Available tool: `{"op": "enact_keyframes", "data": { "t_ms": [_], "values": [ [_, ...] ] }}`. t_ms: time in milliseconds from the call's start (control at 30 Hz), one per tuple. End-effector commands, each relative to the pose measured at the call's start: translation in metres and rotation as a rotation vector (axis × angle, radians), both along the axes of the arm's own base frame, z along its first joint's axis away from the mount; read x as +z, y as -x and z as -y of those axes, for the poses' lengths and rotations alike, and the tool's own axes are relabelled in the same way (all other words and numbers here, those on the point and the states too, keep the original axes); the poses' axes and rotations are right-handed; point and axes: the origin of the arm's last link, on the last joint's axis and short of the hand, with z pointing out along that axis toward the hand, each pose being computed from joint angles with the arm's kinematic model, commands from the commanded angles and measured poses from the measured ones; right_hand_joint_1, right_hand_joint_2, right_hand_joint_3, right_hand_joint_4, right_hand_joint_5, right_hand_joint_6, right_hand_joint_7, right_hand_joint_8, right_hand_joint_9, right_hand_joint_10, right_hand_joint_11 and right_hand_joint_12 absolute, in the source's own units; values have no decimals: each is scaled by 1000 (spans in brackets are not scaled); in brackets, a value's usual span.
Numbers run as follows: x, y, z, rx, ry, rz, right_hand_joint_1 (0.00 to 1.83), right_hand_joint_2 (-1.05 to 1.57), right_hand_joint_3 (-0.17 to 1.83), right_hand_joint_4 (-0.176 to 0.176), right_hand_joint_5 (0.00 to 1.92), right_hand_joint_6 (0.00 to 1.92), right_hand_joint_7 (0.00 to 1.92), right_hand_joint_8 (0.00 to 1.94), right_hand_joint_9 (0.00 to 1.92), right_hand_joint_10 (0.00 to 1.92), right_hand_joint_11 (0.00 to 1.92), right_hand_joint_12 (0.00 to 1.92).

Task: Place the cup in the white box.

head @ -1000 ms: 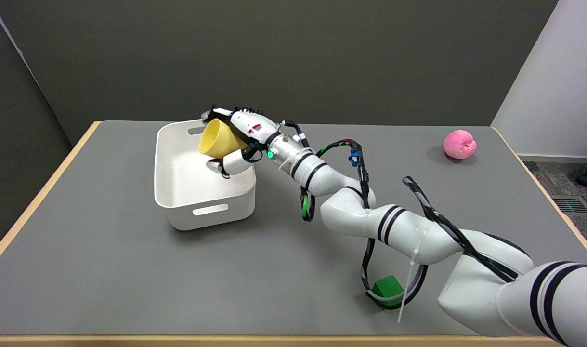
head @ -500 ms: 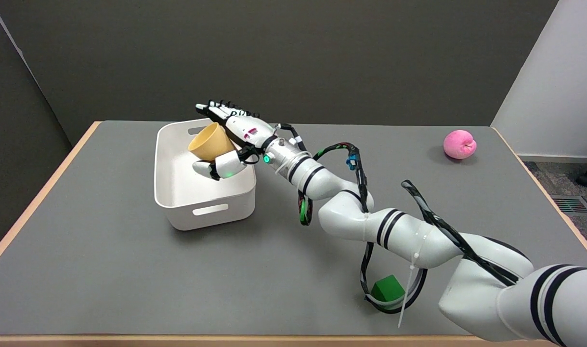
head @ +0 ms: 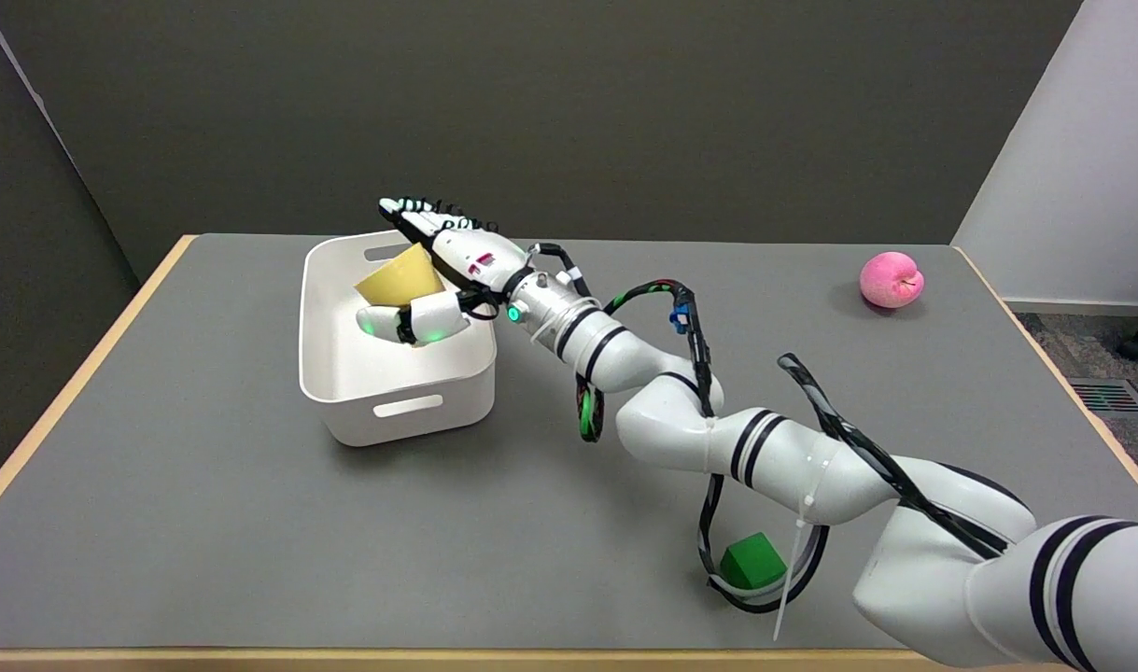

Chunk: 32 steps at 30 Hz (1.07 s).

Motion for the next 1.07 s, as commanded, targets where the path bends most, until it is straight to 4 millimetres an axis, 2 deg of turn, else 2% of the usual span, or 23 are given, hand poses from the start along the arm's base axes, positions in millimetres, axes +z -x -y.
{"op": "enact_keyframes", "data": {
  "t_ms": [33, 133, 200, 267, 433, 500, 567, 667, 733, 767, 833, 967, 1067],
  "values": [
    [-1, 5, 0, -51, 9, 55, 196, 565, 699, -3, -1, -1, -1, -1, -1, -1, -1, 185],
    [0, 6, 1, -71, 14, 68, 170, 567, 731, -1, -1, -1, -1, -1, -1, -1, -1, 17],
    [1, 7, 1, -77, 16, 67, 171, 530, 800, 0, -1, -1, -1, -1, -1, -1, -1, -1],
    [2, 7, 2, -78, 19, 67, 193, 559, 686, -4, -1, -1, -1, -1, -1, -1, -1, -1],
    [4, 4, 1, -59, 24, 81, 221, 533, 672, -10, -1, -1, -1, -1, -1, -1, -1, -1],
    [12, 3, -1, -39, 43, 130, 222, 532, 672, -11, -1, -1, -1, -1, -1, -1, -1, -1],
    [28, -1, -4, -19, 83, 230, 220, 531, 674, -10, -1, -1, -1, -1, -1, -1, -1, -1],
    [68, -5, -13, 5, 178, 434, 199, 541, 695, -6, -1, -1, -1, -1, -1, -1, -1, -1],
    [103, -16, -23, 68, 238, 553, 182, 555, 711, -3, -1, -1, -1, -1, -1, -1, -1, -1],
    [113, -18, -27, 83, 253, 586, 175, 557, 729, -5, -1, -1, -1, -1, -1, -1, -1, -1],
    [146, -22, -40, 128, 291, 717, 159, 556, 789, -17, -1, -1, -1, -1, -1, -1, -1, -1],
    [193, -22, -66, 194, 285, 915, 145, 582, 777, -46, -1, -1, -1, -1, -1, -1, -1, -1],
    [226, -11, -91, 235, 260, 1094, 145, 533, 893, -59, -1, -1, -1, -1, -1, -1, -1, -1]
  ]
}}
